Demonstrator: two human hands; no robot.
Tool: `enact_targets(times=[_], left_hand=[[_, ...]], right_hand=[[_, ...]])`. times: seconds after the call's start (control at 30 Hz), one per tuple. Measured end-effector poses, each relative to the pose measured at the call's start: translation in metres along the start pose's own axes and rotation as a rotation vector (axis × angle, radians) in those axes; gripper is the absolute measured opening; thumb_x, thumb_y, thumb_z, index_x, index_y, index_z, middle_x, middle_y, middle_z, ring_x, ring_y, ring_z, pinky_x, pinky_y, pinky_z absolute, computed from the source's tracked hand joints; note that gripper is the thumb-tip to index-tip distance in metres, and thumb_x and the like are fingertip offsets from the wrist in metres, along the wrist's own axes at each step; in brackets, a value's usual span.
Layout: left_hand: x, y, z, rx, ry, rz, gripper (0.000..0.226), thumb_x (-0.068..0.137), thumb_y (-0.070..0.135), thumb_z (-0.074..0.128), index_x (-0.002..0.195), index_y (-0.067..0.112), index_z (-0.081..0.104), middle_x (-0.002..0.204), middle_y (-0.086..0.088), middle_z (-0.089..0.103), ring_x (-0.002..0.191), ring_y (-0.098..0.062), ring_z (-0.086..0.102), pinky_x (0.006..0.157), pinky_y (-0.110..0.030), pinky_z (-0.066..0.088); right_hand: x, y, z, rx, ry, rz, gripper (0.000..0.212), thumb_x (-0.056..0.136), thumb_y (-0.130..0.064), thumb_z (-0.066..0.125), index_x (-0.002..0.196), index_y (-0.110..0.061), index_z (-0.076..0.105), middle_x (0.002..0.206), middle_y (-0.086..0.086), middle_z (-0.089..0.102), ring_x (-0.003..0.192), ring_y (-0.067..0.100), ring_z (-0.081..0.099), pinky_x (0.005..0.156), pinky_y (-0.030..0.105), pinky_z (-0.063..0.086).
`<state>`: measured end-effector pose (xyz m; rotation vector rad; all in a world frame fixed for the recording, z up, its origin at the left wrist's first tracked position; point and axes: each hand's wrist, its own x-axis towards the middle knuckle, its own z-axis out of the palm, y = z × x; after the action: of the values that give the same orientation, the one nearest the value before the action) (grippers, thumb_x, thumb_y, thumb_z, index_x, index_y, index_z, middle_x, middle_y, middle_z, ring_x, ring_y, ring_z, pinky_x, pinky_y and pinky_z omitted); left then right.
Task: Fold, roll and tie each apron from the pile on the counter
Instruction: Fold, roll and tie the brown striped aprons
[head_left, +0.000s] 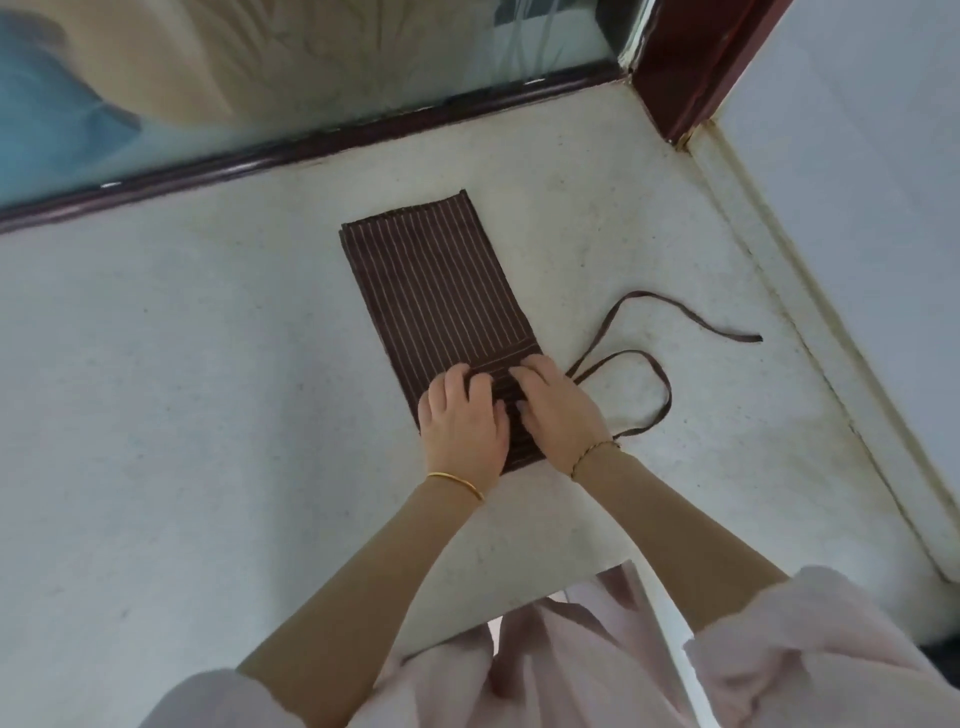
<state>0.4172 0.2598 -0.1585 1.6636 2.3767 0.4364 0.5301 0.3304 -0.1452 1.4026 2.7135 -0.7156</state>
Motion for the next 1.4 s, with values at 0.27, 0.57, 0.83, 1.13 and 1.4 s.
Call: enact_targets(times=[0.27,0.57,0.83,1.13,1.4], left_hand=[[-0.023,-0.038,0.014,0.228,-0.127,0.126,0.057,0.095,0.044,0.026,0.145,0.019,0.032,0.152,-0.015,0.028,0.141,-0.030,0.025,0.116,-0.044,0.019],[-0.009,-0.001,-0.025,0.172,-0.461,0.390,0.032,0.090,0.041,0.051,0.108,0.015,0.051,0.113,-0.003,0.048,0.103,-0.021,0.049,0.080,-0.030,0.048],[0.012,0.008,-0.033,0.307,-0.751,0.368,0.048,0.088,0.034,0.059,0.129,0.014,0.042,0.124,-0.009,0.040,0.109,-0.024,0.045,0.088,-0.032,0.043],[0.005,0.008,-0.051,0.123,-0.843,0.432,0.012,0.086,0.014,0.055,0.097,0.012,0.052,0.111,-0.007,0.044,0.087,-0.023,0.052,0.079,-0.034,0.050],[0.013,-0.008,-0.093,-0.527,-1.288,-0.099,0.022,0.088,0.003,0.061,0.108,0.000,0.053,0.114,-0.016,0.058,0.096,-0.024,0.064,0.081,-0.030,0.057]], right_hand=[[0.001,0.020,0.009,0.068,-0.026,-0.070,0.042,0.095,-0.011,0.048,0.137,-0.008,0.042,0.144,0.008,0.033,0.119,0.025,0.047,0.104,0.037,0.040],[0.015,0.028,-0.003,0.309,-0.101,0.003,0.044,0.084,-0.006,0.063,0.126,-0.014,0.050,0.129,0.003,0.036,0.099,0.008,0.043,0.091,0.020,0.042],[0.027,0.029,-0.018,0.373,-0.257,0.065,0.033,0.095,-0.004,0.045,0.126,-0.013,0.052,0.134,0.004,0.033,0.086,0.016,0.057,0.087,0.029,0.053],[0.039,0.022,-0.048,0.150,-0.292,-0.036,0.036,0.095,0.003,0.038,0.119,-0.010,0.062,0.125,0.008,0.060,0.114,0.023,0.057,0.102,0.033,0.043],[0.037,0.019,-0.067,0.060,-0.581,-0.015,0.032,0.089,-0.003,0.049,0.112,-0.016,0.068,0.115,0.005,0.064,0.110,0.022,0.057,0.094,0.026,0.044]])
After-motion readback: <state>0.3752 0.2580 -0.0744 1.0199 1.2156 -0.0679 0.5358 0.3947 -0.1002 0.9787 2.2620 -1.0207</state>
